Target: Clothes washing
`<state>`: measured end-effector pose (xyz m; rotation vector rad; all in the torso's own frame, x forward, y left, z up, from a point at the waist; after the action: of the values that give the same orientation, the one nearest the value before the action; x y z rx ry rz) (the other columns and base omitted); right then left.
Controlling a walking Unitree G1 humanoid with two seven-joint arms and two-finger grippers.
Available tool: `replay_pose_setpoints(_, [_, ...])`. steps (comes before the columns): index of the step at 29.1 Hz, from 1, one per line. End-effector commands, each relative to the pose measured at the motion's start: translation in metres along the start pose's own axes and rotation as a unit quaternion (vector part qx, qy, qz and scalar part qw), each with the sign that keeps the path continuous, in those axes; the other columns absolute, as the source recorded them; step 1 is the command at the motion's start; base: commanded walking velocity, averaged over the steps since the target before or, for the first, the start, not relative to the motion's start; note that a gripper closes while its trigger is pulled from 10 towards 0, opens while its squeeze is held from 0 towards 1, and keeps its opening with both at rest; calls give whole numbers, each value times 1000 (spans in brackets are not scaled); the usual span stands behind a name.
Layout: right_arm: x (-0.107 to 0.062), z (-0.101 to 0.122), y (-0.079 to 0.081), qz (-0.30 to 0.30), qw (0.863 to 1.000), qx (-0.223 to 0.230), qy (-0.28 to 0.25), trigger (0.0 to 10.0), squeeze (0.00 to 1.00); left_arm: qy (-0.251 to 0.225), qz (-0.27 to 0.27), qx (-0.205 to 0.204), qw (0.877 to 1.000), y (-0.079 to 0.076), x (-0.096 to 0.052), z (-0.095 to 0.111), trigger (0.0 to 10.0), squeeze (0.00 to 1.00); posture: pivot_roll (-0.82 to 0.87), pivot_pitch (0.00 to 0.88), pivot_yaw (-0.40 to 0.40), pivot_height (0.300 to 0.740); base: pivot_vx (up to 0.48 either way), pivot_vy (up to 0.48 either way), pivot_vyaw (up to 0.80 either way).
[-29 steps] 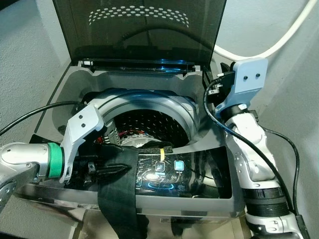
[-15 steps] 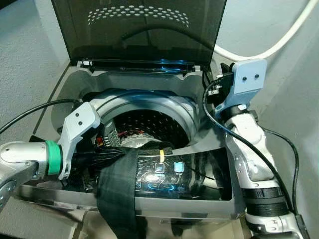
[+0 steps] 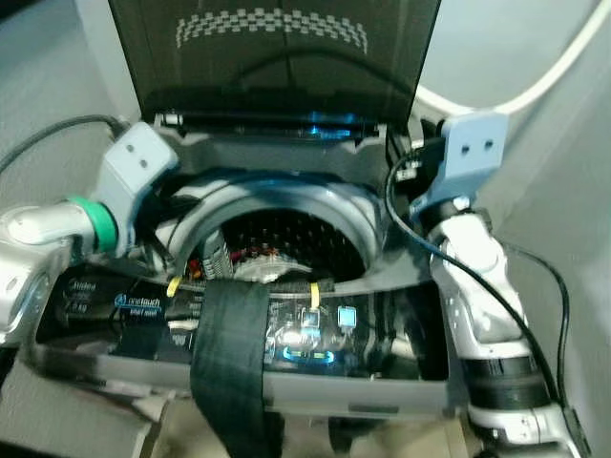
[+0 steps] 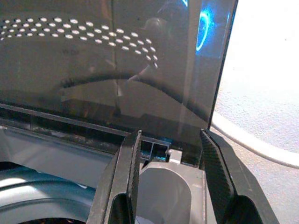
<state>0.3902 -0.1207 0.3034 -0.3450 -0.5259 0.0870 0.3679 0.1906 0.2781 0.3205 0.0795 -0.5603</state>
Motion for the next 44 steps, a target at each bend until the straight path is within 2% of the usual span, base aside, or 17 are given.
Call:
replay_pose_setpoints(1, [-1, -1, 2, 3, 1000, 0, -1, 10000, 0, 5, 12, 10, 1000, 8, 0, -2, 10000, 0, 108, 57, 85, 740, 0, 0, 0])
replay_pose_setpoints(3, [-1, -1, 2, 3, 1000, -1, -1, 10000, 0, -6, 11, 13, 1000, 10, -1, 6, 10000, 0, 108, 57, 85, 740, 0, 0, 0])
replay_pose_setpoints(4, [-2, -1, 1, 2, 1000, -2, 0, 10000, 0, -12, -10, 6, 1000, 5, -3, 13, 10000, 161, 102, 61, 92, 740, 0, 0, 0])
replay_pose_setpoints(5, [-2, -1, 1, 2, 1000, -3, 0, 10000, 0, -11, -60, -5, 998, -14, -8, 18, 10000, 1000, 99, 64, 99, 740, 0, 0, 0])
replay_pose_setpoints(6, [-3, -1, 1, 1, 1000, -3, 0, 10000, 0, -7, -98, -12, 995, -29, -13, 21, 10000, 1000, 98, 65, 99, 740, 0, 0, 0])
replay_pose_setpoints(7, [-3, -1, 1, 1, 1000, -3, 0, 10000, 0, -7, -98, -12, 995, -29, -13, 21, 10000, 1000, 98, 65, 99, 740, 0, 0, 0])
replay_pose_setpoints(9, [-3, -1, 1, 0, 1000, -4, 1, 10000, 0, 1, -152, -9, 988, -49, -23, 21, 10000, 1000, 98, 67, 103, 740, 0, 0, 0])
replay_pose_setpoints(10, [-3, -1, 1, 0, 1000, -4, 1, 10000, 0, 1, -152, -9, 988, -49, -23, 21, 10000, 1000, 98, 67, 103, 740, 0, 0, 0])
replay_pose_setpoints(11, [-4, -1, 0, -1, 1000, -4, 1, 10000, 0, 7, -186, -4, 982, -61, -34, 21, 10000, 1000, 104, 70, 105, 740, 0, 0, 0])
replay_pose_setpoints(13, [-4, -1, 0, -1, 1000, -4, 1, 10000, 0, 7, -186, -4, 982, -61, -34, 21, 10000, 1000, 104, 70, 105, 740, 0, 0, 0])
replay_pose_setpoints(17, [-5, -3, 2, 0, 1000, -1, 3, 10000, 0, 50, -259, -6, 965, -85, -62, 12, 10000, 1000, 132, 76, 103, 740, 0, 0, 0])
replay_pose_setpoints(26, [-1, -3, 10, 11, 1000, 8, 1, 10000, 0, 105, -260, -25, 959, -89, -68, -16, 10000, 1000, 154, 81, 90, 740, 0, 0, 0])
replay_pose_setpoints(27, [0, -3, 11, 13, 1000, 9, 1, 10000, 0, 118, -251, -29, 960, -87, -66, -22, 10000, 616, 154, 81, 90, 740, 0, 0, 0])
replay_pose_setpoints(29, [0, -3, 11, 13, 1000, 9, 1, 10000, 0, 126, -244, -32, 961, -86, -66, -26, 10000, 616, 153, 81, 88, 740, 0, 0, 0])
replay_pose_setpoints(30, [0, -3, 11, 14, 1000, 9, 1, 10000, 0, 134, -242, -36, 960, -85, -65, -30, 10000, 0, 153, 82, 88, 740, 0, 0, 0])
replay_pose_setpoints(35, [0, -4, 10, 12, 1000, 6, 2, 10000, 0, 148, -275, -53, 948, -92, -65, -38, 10000, 0, 137, 82, 93, 740, 0, 0, 0])
replay_pose_setpoints(44, [-2, -6, 8, 7, 1000, 3, 4, 10000, 0, 169, -275, -42, 946, -89, -64, -51, 10000, 0, 129, 81, 100, 740, 0, 0, 0])
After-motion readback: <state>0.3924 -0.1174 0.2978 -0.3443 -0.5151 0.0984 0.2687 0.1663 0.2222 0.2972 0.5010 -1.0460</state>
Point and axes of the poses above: a point about 5 cm out from each wrist's last joint towards the gripper, its own x axis pointing out of the wrist towards the gripper, its own z axis along the axis of the wrist's last joint, y = z × x, the point moved 6 cm from there along x, pointing out of the wrist towards the gripper, and after that the axes turned 13 degrees about -x, right-handed, at the moved point
